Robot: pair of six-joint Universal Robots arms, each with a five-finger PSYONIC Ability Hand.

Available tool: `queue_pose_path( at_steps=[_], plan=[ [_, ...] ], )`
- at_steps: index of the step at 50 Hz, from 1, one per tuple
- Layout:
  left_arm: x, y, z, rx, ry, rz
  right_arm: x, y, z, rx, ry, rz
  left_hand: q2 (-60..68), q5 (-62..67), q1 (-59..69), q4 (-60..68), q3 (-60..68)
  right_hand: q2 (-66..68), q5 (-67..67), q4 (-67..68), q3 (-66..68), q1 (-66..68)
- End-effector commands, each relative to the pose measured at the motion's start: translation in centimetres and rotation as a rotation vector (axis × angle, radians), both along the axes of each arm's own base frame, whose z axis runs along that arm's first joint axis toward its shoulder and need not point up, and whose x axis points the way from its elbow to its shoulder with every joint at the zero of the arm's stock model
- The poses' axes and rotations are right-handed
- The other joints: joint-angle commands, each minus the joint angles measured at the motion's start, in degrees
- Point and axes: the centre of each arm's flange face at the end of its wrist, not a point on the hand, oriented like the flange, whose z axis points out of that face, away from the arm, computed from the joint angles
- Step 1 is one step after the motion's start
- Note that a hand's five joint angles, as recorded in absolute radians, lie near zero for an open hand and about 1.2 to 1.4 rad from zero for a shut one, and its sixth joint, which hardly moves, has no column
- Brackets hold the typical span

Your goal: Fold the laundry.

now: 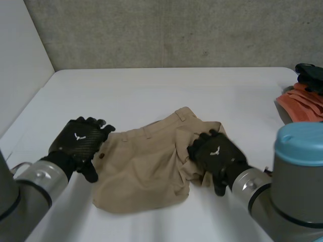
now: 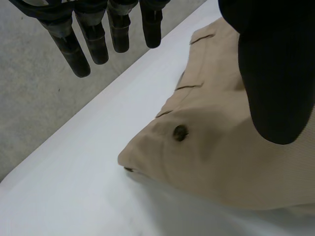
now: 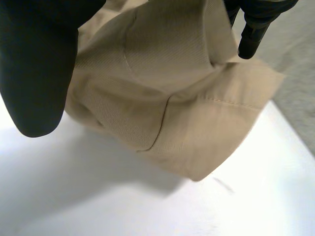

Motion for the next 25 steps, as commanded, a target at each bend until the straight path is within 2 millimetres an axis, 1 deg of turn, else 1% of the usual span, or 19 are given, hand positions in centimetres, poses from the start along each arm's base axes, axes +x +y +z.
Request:
queue_pose_path(
  at_steps=[1, 2, 5, 6, 9, 10, 12, 14, 16, 17, 19, 20, 22, 23, 24, 25],
  plan=[
    [0.2, -3.7, -1.6, 0.041, 0.009, -0.048, -1.1, -0.1, 3.8, -0.050, -0.109, -0.059, -1.87, -2.88, -1.31, -1.73, -2.21, -2.76, -2.71, -2.33, -2.09, -3.98],
    [0.1, -4.2, -2.0, 0.056, 0.010, -0.065, -1.4, 0.0, 4.7, -0.061, -0.127, -0.065, -1.87, -2.88, -1.31, -1.73, -2.21, -2.76, -2.71, -2.33, -2.09, -3.98],
    [-0.1, -5.0, -2.7, 0.074, 0.007, -0.093, -1.9, -0.1, 5.8, -0.081, -0.145, -0.071, -1.87, -2.88, -1.31, -1.73, -2.21, -2.76, -2.71, -2.33, -2.09, -3.98],
    [-0.2, -5.6, -3.2, 0.079, -0.006, -0.098, -2.1, -0.1, 6.5, -0.095, -0.157, -0.070, -1.87, -2.88, -1.31, -1.73, -2.21, -2.76, -2.71, -2.33, -2.09, -3.98],
    [-0.3, -6.4, -4.1, 0.083, -0.039, -0.095, -2.5, -0.3, 7.5, -0.113, -0.175, -0.068, -1.87, -2.88, -1.31, -1.73, -2.21, -2.76, -2.71, -2.33, -2.09, -3.98],
    [-0.4, -6.8, -4.6, 0.082, -0.064, -0.093, -2.6, -0.4, 7.7, -0.118, -0.179, -0.070, -1.87, -2.88, -1.31, -1.73, -2.21, -2.76, -2.71, -2.33, -2.09, -3.98],
    [-0.5, -7.1, -5.2, 0.088, -0.084, -0.094, -2.9, -0.6, 8.0, -0.126, -0.185, -0.074, -1.87, -2.88, -1.31, -1.73, -2.21, -2.76, -2.71, -2.33, -2.09, -3.98],
    [-0.9, -7.4, -6.3, 0.094, -0.119, -0.103, -3.3, -1.2, 8.1, -0.132, -0.189, -0.091, -1.87, -2.88, -1.31, -1.73, -2.21, -2.76, -2.71, -2.33, -2.09, -3.98],
    [-1.0, -7.8, -7.0, 0.091, -0.141, -0.104, -3.7, -1.7, 8.1, -0.133, -0.187, -0.106, 0.84, -0.17, 1.40, 0.98, 0.50, -2.76, -2.71, -2.33, -2.09, -3.98],
    [-1.1, -8.3, -7.5, 0.077, -0.163, -0.093, -4.0, -2.1, 7.9, -0.129, -0.183, -0.125, 9.85, 8.84, 10.41, 9.99, 9.52, -2.76, -2.71, -2.33, -2.09, -3.98],
    [-1.1, -9.0, -7.8, 0.053, -0.183, -0.068, -4.3, -2.6, 7.7, -0.122, -0.180, -0.141, 26.00, 24.99, 26.56, 26.14, 25.66, -2.76, -2.71, -2.33, -2.09, -3.98],
    [-0.9, -9.9, -7.9, 0.021, -0.194, -0.027, -4.6, -3.0, 7.6, -0.119, -0.178, -0.155, 46.74, 45.73, 47.30, 46.88, 46.41, -2.76, -2.71, -2.33, -2.09, -3.98],
    [-0.8, -11.0, -7.2, -0.045, -0.190, 0.030, -4.8, -3.3, 7.5, -0.115, -0.179, -0.161, 65.53, 64.52, 66.10, 65.68, 65.20, -2.76, -2.71, -2.33, -2.09, -3.98],
    [-0.7, -11.7, -6.5, -0.091, -0.182, 0.061, -4.8, -3.3, 7.4, -0.112, -0.181, -0.160, 68.10, 67.09, 68.66, 68.24, 67.77, -2.76, -2.71, -2.33, -2.09, -3.98],
    [-0.7, -12.9, -4.7, -0.189, -0.154, 0.126, -4.9, -3.4, 7.3, -0.109, -0.183, -0.155, 68.12, 67.12, 68.69, 68.27, 67.79, -2.76, -2.71, -2.33, -2.09, -3.98],
    [-0.7, -13.4, -3.6, -0.242, -0.134, 0.151, -4.8, -3.4, 7.4, -0.109, -0.186, -0.148, 68.13, 67.12, 68.69, 68.27, 67.79, -2.76, -2.71, -2.33, -2.09, -3.98]
  ],
)
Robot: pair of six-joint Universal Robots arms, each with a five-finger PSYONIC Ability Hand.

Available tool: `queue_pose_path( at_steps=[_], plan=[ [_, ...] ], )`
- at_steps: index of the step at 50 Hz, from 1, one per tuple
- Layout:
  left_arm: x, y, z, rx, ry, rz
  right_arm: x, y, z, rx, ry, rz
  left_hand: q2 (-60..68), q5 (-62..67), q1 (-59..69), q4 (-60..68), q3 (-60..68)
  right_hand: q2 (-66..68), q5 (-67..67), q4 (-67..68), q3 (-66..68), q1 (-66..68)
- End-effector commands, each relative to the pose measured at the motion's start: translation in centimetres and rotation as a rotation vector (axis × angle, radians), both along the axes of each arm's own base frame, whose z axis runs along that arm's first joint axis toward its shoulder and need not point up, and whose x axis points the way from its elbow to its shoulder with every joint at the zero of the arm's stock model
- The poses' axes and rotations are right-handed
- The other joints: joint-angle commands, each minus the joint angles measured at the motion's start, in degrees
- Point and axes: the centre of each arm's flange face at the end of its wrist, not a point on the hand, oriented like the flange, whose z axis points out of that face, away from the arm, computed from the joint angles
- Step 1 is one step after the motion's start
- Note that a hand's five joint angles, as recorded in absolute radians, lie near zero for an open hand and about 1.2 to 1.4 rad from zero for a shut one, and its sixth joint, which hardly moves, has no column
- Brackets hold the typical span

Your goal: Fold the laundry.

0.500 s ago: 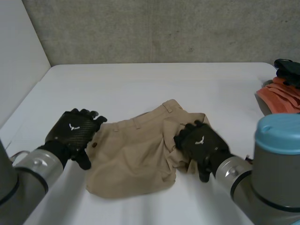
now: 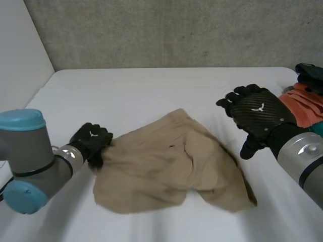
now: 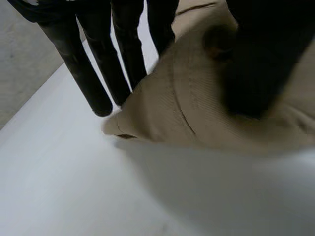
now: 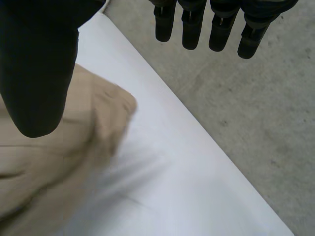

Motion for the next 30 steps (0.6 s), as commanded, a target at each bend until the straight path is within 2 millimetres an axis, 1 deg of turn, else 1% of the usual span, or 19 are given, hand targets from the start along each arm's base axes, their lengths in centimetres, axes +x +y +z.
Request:
queue_pose_path(
  at_steps=[1, 2, 3, 6, 7, 9, 10, 13, 14, 17, 18, 21, 22, 24, 25, 28, 29, 30],
  plan=[
    [0.1, -4.6, 5.1, -0.348, 0.066, 0.198, -0.4, -0.9, -0.5, 0.017, -0.006, -0.002, 22.10, 26.20, 22.32, 23.04, 23.81, -2.70, -2.71, -2.32, -2.09, -3.98],
    [0.0, -5.0, 6.5, -0.405, 0.092, 0.216, -0.4, -0.8, -0.4, 0.016, -0.008, 0.006, 22.10, 26.20, 22.32, 23.04, 23.81, -2.70, -2.71, -2.32, -2.09, -3.98],
    [-0.5, -5.7, 9.1, -0.511, 0.156, 0.238, -0.2, -0.7, -0.3, 0.012, -0.011, 0.019, 22.10, 26.20, 22.32, 23.04, 23.81, -2.70, -2.71, -2.32, -2.09, -3.98],
    [-1.5, -6.3, 13.2, -0.655, 0.254, 0.229, 0.0, -0.6, -0.3, 0.009, -0.011, 0.034, 22.10, 26.20, 22.32, 23.04, 23.81, -2.70, -2.71, -2.32, -2.09, -3.98],
    [-2.2, -6.4, 15.8, -0.731, 0.312, 0.215, 0.1, -0.5, -0.2, 0.009, -0.012, 0.035, 22.10, 26.20, 22.32, 23.04, 23.81, -2.70, -2.71, -2.32, -2.09, -3.98],
    [-3.0, -6.3, 18.0, -0.779, 0.361, 0.197, 0.1, -0.6, -0.2, 0.006, -0.013, 0.035, 22.10, 26.20, 22.32, 23.04, 23.81, -2.70, -2.71, -2.32, -2.09, -3.98],
    [-3.9, -5.7, 19.5, -0.795, 0.400, 0.171, 0.2, -0.6, -0.2, 0.003, -0.014, 0.035, 22.10, 26.20, 22.32, 23.04, 23.81, -2.70, -2.71, -2.32, -2.09, -3.98],
    [-5.5, -4.4, 20.5, -0.761, 0.447, 0.118, 0.1, -0.8, -0.2, -0.003, -0.016, 0.030, 22.10, 26.20, 22.32, 23.04, 23.81, -2.70, -2.71, -2.32, -2.09, -3.98],
    [-6.6, -3.3, 20.3, -0.709, 0.466, 0.075, -0.1, -1.0, -0.1, -0.008, -0.017, 0.021, 22.10, 26.20, 22.32, 23.04, 23.81, -2.70, -2.71, -2.32, -2.09, -3.98],
    [-8.1, -1.4, 18.8, -0.598, 0.477, -0.002, -0.5, -1.5, -0.2, -0.010, -0.019, 0.000, 22.10, 26.20, 22.32, 23.04, 23.81, -2.70, -2.71, -2.32, -2.09, -3.98],
    [-9.0, 0.2, 17.3, -0.505, 0.476, -0.055, -0.9, -1.9, -0.2, -0.011, -0.020, -0.016, 22.10, 26.20, 22.32, 23.04, 23.81, -2.70, -2.71, -2.32, -2.09, -3.98],
    [-10.3, 3.2, 14.3, -0.359, 0.458, -0.140, -1.8, -2.9, -0.4, -0.011, -0.021, -0.051, 22.10, 26.20, 22.32, 23.04, 23.81, -2.70, -2.71, -2.32, -2.09, -3.98],
    [-11.2, 5.5, 12.4, -0.282, 0.448, -0.209, -1.9, -3.2, -0.5, -0.011, -0.021, -0.056, 22.10, 26.20, 22.32, 23.04, 23.81, -2.70, -2.71, -2.32, -2.09, -3.98],
    [-12.0, 7.7, 10.7, -0.227, 0.430, -0.279, -2.1, -3.5, -0.7, -0.010, -0.022, -0.062, 22.10, 26.20, 22.32, 23.04, 23.81, -2.70, -2.71, -2.32, -2.09, -3.98],
    [-12.6, 9.5, 9.1, -0.190, 0.412, -0.334, -2.3, -3.9, -0.9, -0.008, -0.023, -0.065, 17.62, 21.72, 17.84, 18.56, 19.33, -2.70, -2.71, -2.32, -2.09, -3.98],
    [-13.0, 11.4, 6.4, -0.150, 0.376, -0.373, -2.4, -4.4, -1.3, -0.001, -0.020, -0.068, 5.00, 9.10, 5.22, 5.94, 6.72, -2.70, -2.71, -2.32, -2.09, -3.98],
    [-13.1, 12.7, 4.9, -0.134, 0.343, -0.391, -2.5, -4.7, -1.5, 0.002, -0.018, -0.071, -6.03, -1.93, -5.81, -5.09, -4.32, -2.70, -2.71, -2.32, -2.09, -3.98],
    [-13.1, 13.4, 4.2, -0.129, 0.325, -0.399, -2.5, -4.9, -1.8, 0.007, -0.017, -0.072, -13.47, -9.37, -13.25, -12.53, -11.75, -2.70, -2.71, -2.32, -2.09, -3.98]
  ],
)
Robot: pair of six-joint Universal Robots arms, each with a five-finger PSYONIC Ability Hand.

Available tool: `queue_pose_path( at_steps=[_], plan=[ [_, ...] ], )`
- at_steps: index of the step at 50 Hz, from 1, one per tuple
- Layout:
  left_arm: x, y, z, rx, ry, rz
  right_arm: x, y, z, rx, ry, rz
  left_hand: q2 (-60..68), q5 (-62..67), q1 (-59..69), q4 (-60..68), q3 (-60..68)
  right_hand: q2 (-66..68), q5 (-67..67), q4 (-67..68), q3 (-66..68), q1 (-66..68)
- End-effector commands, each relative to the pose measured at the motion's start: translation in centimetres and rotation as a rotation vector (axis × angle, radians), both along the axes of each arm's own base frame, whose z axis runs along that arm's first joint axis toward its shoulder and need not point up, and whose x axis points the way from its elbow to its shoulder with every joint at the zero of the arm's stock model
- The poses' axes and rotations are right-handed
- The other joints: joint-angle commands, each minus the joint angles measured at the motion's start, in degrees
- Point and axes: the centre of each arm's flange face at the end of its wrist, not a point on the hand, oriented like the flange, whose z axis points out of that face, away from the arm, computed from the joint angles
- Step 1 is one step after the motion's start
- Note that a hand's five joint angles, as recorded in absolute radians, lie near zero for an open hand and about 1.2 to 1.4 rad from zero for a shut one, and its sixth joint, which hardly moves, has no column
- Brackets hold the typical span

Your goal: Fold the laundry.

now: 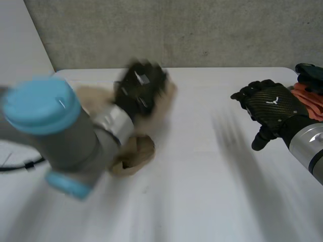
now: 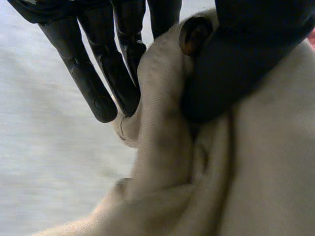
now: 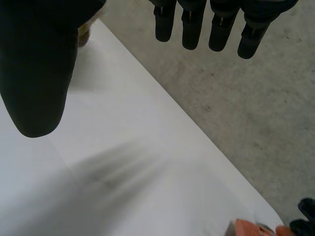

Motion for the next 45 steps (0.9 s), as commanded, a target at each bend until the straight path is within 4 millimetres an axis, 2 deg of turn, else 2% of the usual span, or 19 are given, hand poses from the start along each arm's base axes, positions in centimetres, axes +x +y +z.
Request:
queue_pose_path(
  at_steps=[1, 2, 3, 6, 7, 9, 10, 12, 13, 14, 17, 20, 25, 32, 36, 42, 45],
  plan=[
    [-1.0, 6.8, -7.2, 0.069, -0.154, -0.143, -0.5, -1.6, -1.2, 0.016, 0.006, -0.017, -24.48, -24.75, -23.96, -24.50, -24.55, -2.70, -2.71, -2.32, -2.09, -3.98],
    [-1.0, 7.6, -7.6, 0.064, -0.171, -0.152, -0.5, -1.8, -1.3, 0.017, 0.006, -0.021, -33.22, -33.49, -32.71, -33.24, -33.29, -2.70, -2.71, -2.32, -2.09, -3.98],
    [-0.8, 9.0, -8.3, 0.044, -0.208, -0.162, -0.5, -2.2, -1.6, 0.020, 0.010, -0.024, -50.51, -50.78, -50.00, -50.53, -50.58, -2.70, -2.71, -2.32, -2.09, -3.98],
    [-0.7, 10.3, -7.8, -0.041, -0.225, -0.154, -0.4, -2.7, -2.1, 0.030, 0.014, -0.023, -50.51, -50.78, -50.00, -50.53, -50.58, -2.70, -2.71, -2.32, -2.09, -3.98],
    [-0.4, 10.3, -6.4, -0.110, -0.200, -0.116, -0.2, -2.8, -2.3, 0.037, 0.012, -0.019, -50.51, -50.78, -50.00, -50.53, -50.58, -2.70, -2.71, -2.32, -2.09, -3.98],
    [0.0, 9.9, -4.7, -0.172, -0.156, -0.060, 0.0, -2.9, -2.3, 0.039, 0.010, -0.014, -50.51, -50.78, -50.00, -50.53, -50.58, -2.70, -2.71, -2.32, -2.09, -3.98],
    [0.5, 9.1, -2.8, -0.229, -0.100, 0.004, 0.3, -2.8, -2.2, 0.039, 0.007, -0.004, -50.51, -50.78, -50.00, -50.53, -50.58, -2.70, -2.71, -2.32, -2.09, -3.98],
    [1.3, 8.1, -1.1, -0.271, -0.045, 0.076, 0.7, -2.6, -2.1, 0.042, 0.002, 0.010, -50.51, -50.78, -50.00, -50.53, -50.58, -2.70, -2.71, -2.32, -2.09, -3.98],
    [1.8, 7.5, -0.2, -0.287, -0.019, 0.113, 0.9, -2.4, -2.0, 0.043, 0.000, 0.017, -50.51, -50.78, -50.00, -50.53, -50.58, -2.70, -2.71, -2.32, -2.09, -3.98],
    [3.0, 6.0, 1.0, -0.304, 0.011, 0.196, 1.5, -2.1, -1.8, 0.050, -0.010, 0.038, -50.51, -50.78, -50.00, -50.53, -50.58, -2.70, -2.71, -2.32, -2.09, -3.98],
    [4.8, 4.4, 1.9, -0.289, 0.013, 0.288, 2.3, -1.5, -1.3, 0.063, -0.025, 0.064, -50.51, -50.78, -50.00, -50.53, -50.58, -2.70, -2.71, -2.32, -2.09, -3.98],
    [7.1, 3.0, 1.6, -0.209, -0.045, 0.340, 3.6, -0.5, -1.4, 0.122, -0.043, 0.113, -50.51, -50.78, -50.00, -50.53, -50.58, -2.70, -2.71, -2.32, -2.09, -3.98],
    [11.1, 0.9, -0.5, 0.062, -0.173, 0.373, 5.7, 1.4, -2.8, 0.280, 0.010, 0.219, -50.51, -50.78, -50.00, -50.53, -50.58, -2.70, -2.71, -2.32, -2.09, -3.98],
    [15.3, -0.2, -2.6, 0.376, -0.205, 0.478, 8.0, 1.6, -5.8, 0.384, 0.093, 0.318, -45.09, -45.36, -44.58, -45.11, -45.16, 4.68, 4.68, 5.06, 5.30, 3.41],
    [15.7, 0.3, -3.4, 0.465, -0.193, 0.481, 9.2, 1.5, -7.6, 0.420, 0.112, 0.362, -45.25, -45.52, -44.74, -45.27, -45.32, 4.87, 4.87, 5.25, 5.49, 3.60],
    [15.2, 0.6, -4.9, 0.496, -0.191, 0.432, 10.5, 0.7, -9.9, 0.425, 0.119, 0.378, -45.43, -45.70, -44.91, -45.44, -45.49, 5.87, 5.87, 6.25, 6.49, 4.60],
    [14.7, 0.5, -5.5, 0.485, -0.194, 0.413, 11.0, 0.4, -10.9, 0.419, 0.125, 0.377, -33.02, -33.29, -32.50, -33.03, -33.09, 13.59, 13.59, 13.97, 14.21, 12.31]
  ],
)
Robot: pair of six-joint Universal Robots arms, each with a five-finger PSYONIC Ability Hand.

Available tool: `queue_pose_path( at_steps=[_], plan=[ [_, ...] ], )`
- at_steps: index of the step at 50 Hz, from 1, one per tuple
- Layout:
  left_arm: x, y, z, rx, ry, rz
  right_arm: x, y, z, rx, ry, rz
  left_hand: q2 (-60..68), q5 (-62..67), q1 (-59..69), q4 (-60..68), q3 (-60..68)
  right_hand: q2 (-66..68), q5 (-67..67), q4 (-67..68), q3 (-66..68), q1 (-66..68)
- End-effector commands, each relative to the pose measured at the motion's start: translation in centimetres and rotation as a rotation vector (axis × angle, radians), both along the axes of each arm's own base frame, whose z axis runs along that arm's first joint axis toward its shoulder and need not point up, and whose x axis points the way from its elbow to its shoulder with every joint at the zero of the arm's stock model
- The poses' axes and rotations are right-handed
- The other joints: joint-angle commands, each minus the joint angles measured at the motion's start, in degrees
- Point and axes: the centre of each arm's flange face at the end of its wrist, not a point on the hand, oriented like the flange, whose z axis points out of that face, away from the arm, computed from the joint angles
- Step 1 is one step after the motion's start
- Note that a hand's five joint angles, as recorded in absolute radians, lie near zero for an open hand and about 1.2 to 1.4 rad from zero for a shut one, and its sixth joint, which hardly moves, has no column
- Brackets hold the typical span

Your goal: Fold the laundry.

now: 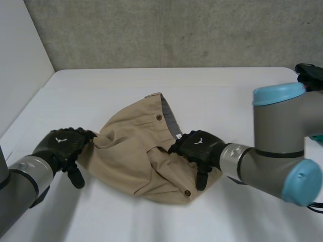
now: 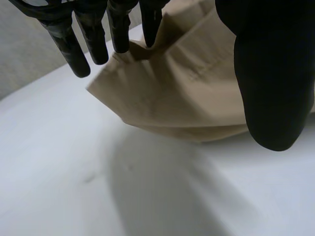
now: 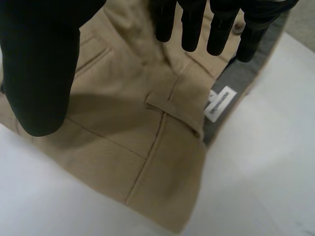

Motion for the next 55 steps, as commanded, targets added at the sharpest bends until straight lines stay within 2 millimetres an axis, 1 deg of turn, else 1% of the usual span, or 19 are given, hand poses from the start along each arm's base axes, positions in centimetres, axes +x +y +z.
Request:
queue_pose_path(
  at_steps=[1, 5, 6, 9, 13, 14, 17, 21, 24, 28, 32, 39, 40, 44, 47, 49, 51, 52, 55],
  plan=[
    [-1.1, 0.1, -1.6, -0.009, 0.011, -0.051, 1.3, -0.9, -2.5, -0.010, 0.004, 0.006, 19.87, 19.11, 20.91, 20.22, 19.58, 15.26, 14.35, 14.97, 14.71, 15.57],
    [-1.9, -1.5, -0.7, -0.134, 0.031, -0.035, 1.9, -1.7, -3.2, -0.038, 0.002, 0.009, 44.58, 43.81, 45.62, 44.93, 44.29, 61.59, 60.67, 61.29, 61.04, 61.89],
    [-2.2, -2.8, 0.4, -0.227, 0.051, -0.018, 2.3, -2.7, -2.5, -0.081, -0.018, 0.000, 56.97, 56.21, 58.01, 57.32, 56.68, 65.25, 64.33, 64.95, 64.70, 65.55],
    [-2.7, -5.0, 3.0, -0.393, 0.093, 0.010, 2.8, -5.0, -0.2, -0.203, -0.085, -0.053, 67.50, 66.73, 68.53, 67.84, 67.21, 65.28, 64.36, 64.98, 64.73, 65.58],
    [-3.7, -9.0, 9.2, -0.707, 0.181, 0.039, 3.1, -8.8, 7.2, -0.474, -0.305, -0.198, 67.51, 66.74, 68.55, 67.86, 67.22, 65.28, 64.36, 64.98, 64.73, 65.58],
    [-4.1, -10.3, 12.0, -0.827, 0.225, 0.046, 3.0, -9.8, 10.5, -0.587, -0.422, -0.244, 67.51, 66.74, 68.55, 67.86, 67.22, 65.28, 64.36, 64.98, 64.73, 65.58],
    [-4.4, -11.9, 17.5, -1.026, 0.302, 0.069, 2.5, -10.5, 16.6, -0.793, -0.656, -0.289, 67.51, 66.74, 68.55, 67.86, 67.22, 65.28, 64.36, 64.98, 64.73, 65.58],
    [-4.3, -12.5, 22.2, -1.153, 0.374, 0.117, 1.9, -10.1, 21.3, -0.979, -0.867, -0.268, 67.51, 66.74, 68.55, 67.86, 67.22, 65.28, 64.36, 64.98, 64.73, 65.58],
    [-4.1, -12.5, 23.1, -1.160, 0.398, 0.140, 1.6, -9.7, 21.9, -1.014, -0.897, -0.256, 67.51, 66.74, 68.55, 67.86, 67.22, 65.28, 64.36, 64.98, 64.73, 65.58],
    [-4.1, -12.4, 21.0, -1.054, 0.391, 0.149, 1.2, -9.7, 20.2, -0.963, -0.831, -0.256, 67.51, 66.74, 68.55, 67.86, 67.22, 65.28, 64.36, 64.98, 64.73, 65.58],
    [-4.2, -11.4, 15.7, -0.849, 0.360, 0.125, 0.3, -9.8, 16.1, -0.829, -0.704, -0.280, 67.51, 66.74, 68.55, 67.86, 67.22, 65.28, 64.36, 64.98, 64.73, 65.58],
    [-3.9, -6.2, 3.5, -0.491, 0.248, 0.080, -1.3, -7.9, 6.5, -0.583, -0.459, -0.262, 67.51, 66.74, 68.55, 67.86, 67.22, 65.28, 64.36, 64.98, 64.73, 65.58],
    [-3.7, -5.0, 1.0, -0.426, 0.217, 0.081, -1.6, -7.0, 4.2, -0.531, -0.403, -0.235, 67.51, 66.74, 68.55, 67.86, 67.22, 65.28, 64.36, 64.98, 64.73, 65.58],
    [-2.8, -2.1, -3.9, -0.287, 0.124, 0.094, -2.3, -4.5, -0.6, -0.436, -0.249, -0.138, 67.51, 66.74, 68.55, 67.86, 67.22, 65.28, 64.36, 64.98, 64.73, 65.58],
    [-2.4, -0.9, -5.1, -0.255, 0.057, 0.095, -2.8, -3.4, -2.0, -0.413, -0.156, -0.086, 66.03, 65.26, 67.07, 66.37, 65.74, 65.28, 64.36, 64.98, 64.73, 65.58],
    [-2.0, -0.4, -5.1, -0.263, -0.012, 0.112, -3.2, -2.8, -2.3, -0.400, -0.077, -0.063, 56.13, 55.37, 57.17, 56.48, 55.85, 44.82, 43.90, 44.52, 44.27, 45.12],
    [-1.9, -0.1, -4.4, -0.289, -0.047, 0.126, -3.6, -2.8, -1.7, -0.392, -0.054, -0.073, 41.04, 40.27, 42.08, 41.39, 40.75, 26.16, 25.25, 25.87, 25.61, 26.47],
    [-1.6, 0.1, -3.4, -0.320, -0.072, 0.145, -3.9, -2.9, -1.0, -0.376, -0.051, -0.093, 21.13, 20.37, 22.17, 21.48, 20.84, 7.42, 6.50, 7.12, 6.87, 7.72],
    [-1.6, 0.6, -1.7, -0.370, -0.097, 0.154, -4.4, -3.0, 0.3, -0.357, -0.061, -0.132, 0.29, -0.48, 1.32, 0.63, 0.00, -3.52, -4.44, -3.82, -4.07, -3.22]
  ],
)
